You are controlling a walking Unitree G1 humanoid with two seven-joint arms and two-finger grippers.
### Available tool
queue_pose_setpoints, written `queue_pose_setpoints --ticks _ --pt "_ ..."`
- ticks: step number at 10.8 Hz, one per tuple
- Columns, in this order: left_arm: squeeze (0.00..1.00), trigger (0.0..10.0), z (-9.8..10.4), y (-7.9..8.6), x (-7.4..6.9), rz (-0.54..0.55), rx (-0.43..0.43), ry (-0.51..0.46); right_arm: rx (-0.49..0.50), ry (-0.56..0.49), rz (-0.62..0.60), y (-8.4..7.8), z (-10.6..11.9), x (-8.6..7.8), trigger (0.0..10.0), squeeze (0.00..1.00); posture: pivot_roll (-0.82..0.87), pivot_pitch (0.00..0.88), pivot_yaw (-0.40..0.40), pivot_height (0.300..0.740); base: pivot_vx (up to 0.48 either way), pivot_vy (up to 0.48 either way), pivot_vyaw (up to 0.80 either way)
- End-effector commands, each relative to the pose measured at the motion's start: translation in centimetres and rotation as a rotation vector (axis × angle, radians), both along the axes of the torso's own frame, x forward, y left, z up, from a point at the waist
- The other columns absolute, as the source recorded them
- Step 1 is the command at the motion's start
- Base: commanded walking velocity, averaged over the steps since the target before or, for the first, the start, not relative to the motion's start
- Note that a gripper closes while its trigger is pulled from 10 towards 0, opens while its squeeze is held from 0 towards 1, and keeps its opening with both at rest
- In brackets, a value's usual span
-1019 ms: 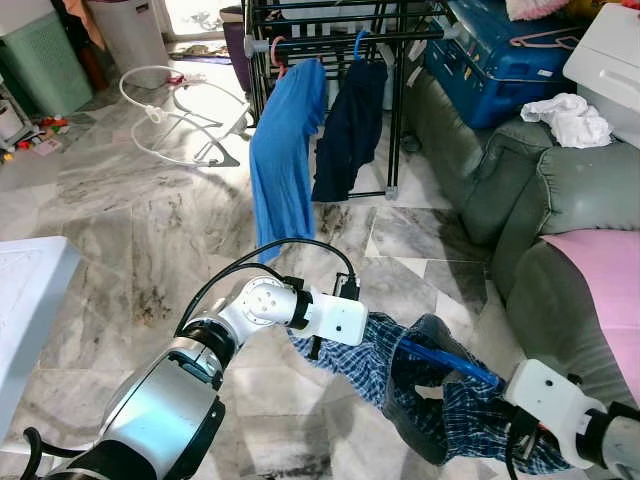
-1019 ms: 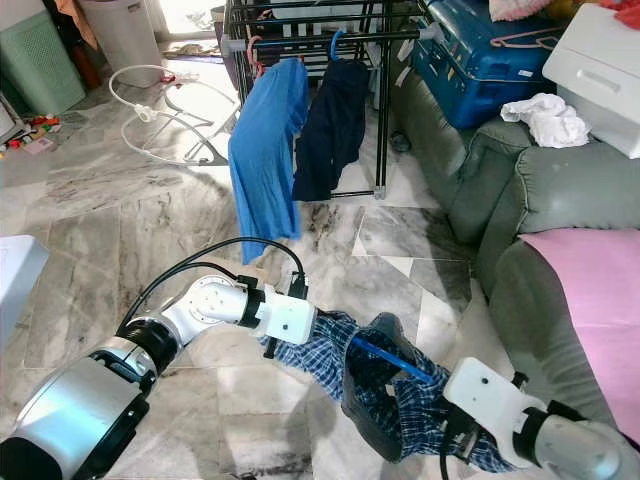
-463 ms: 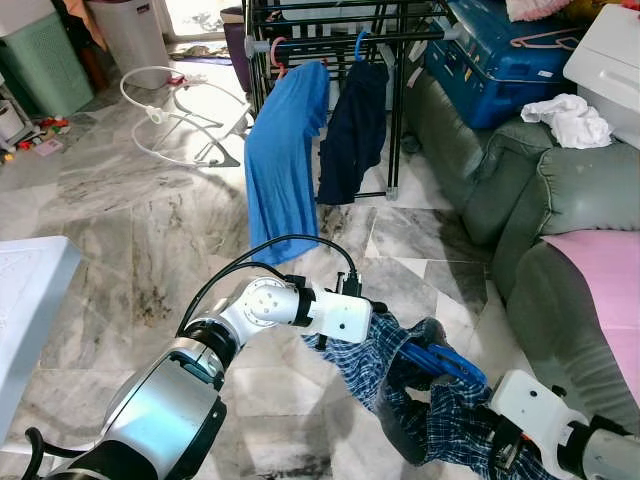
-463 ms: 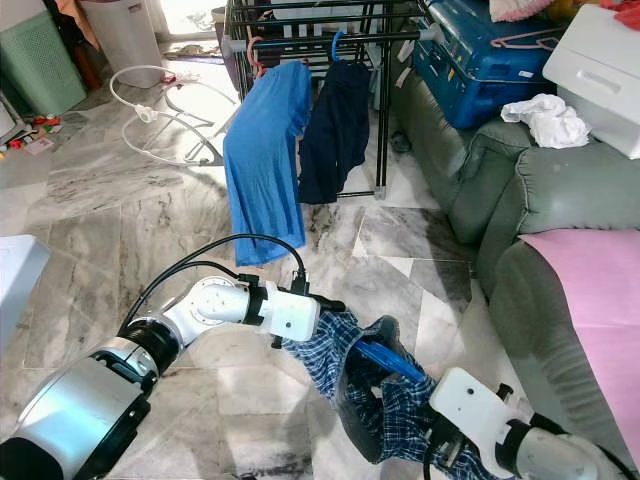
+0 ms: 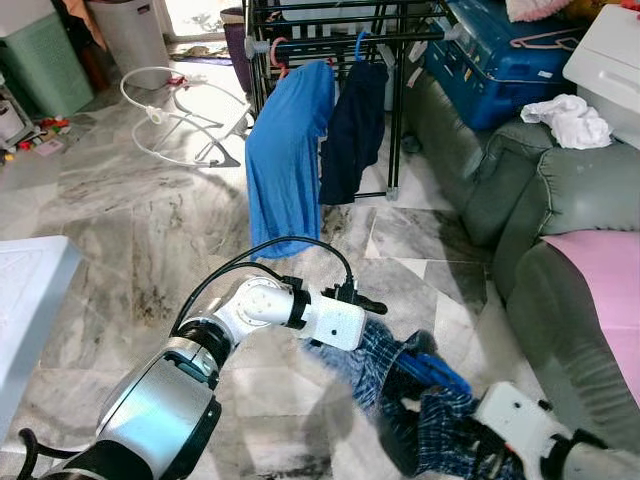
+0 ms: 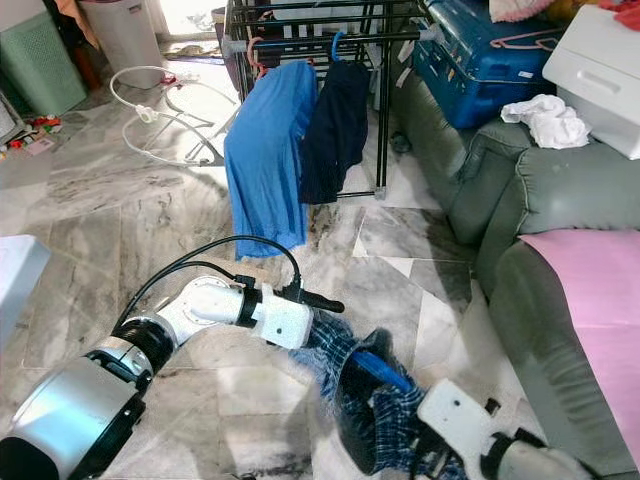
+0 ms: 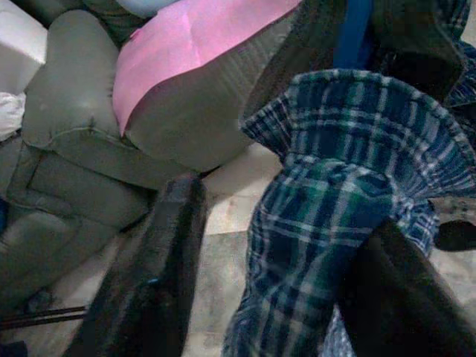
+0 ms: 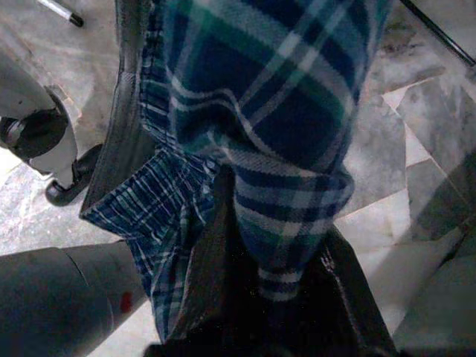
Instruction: Hang hanger
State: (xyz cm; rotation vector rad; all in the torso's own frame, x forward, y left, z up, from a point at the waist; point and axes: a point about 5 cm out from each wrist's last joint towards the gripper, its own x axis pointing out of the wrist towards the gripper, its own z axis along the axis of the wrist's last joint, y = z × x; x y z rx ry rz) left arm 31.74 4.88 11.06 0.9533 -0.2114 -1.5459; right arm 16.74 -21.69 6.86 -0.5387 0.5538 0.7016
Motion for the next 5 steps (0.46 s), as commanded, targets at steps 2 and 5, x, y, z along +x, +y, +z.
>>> queue_pose_setpoints --ticks 2,5 --pt "1.00 10.0 -0.8 1.0 -0.4 -0.035 0.076 0.048 0.012 -0.072 -0.067 0.1 -0.1 0.5 0.0 0.00 -0.13 0.067 0.023 0.740 0.000 0.000 0.00" --pt "1.00 10.0 -1.5 2.4 -0.1 0.034 0.114 0.087 0.027 -0.136 -0.172 0.3 -0.3 0.9 0.0 0.00 -0.13 0.073 0.025 0.740 0.000 0.000 0.00"
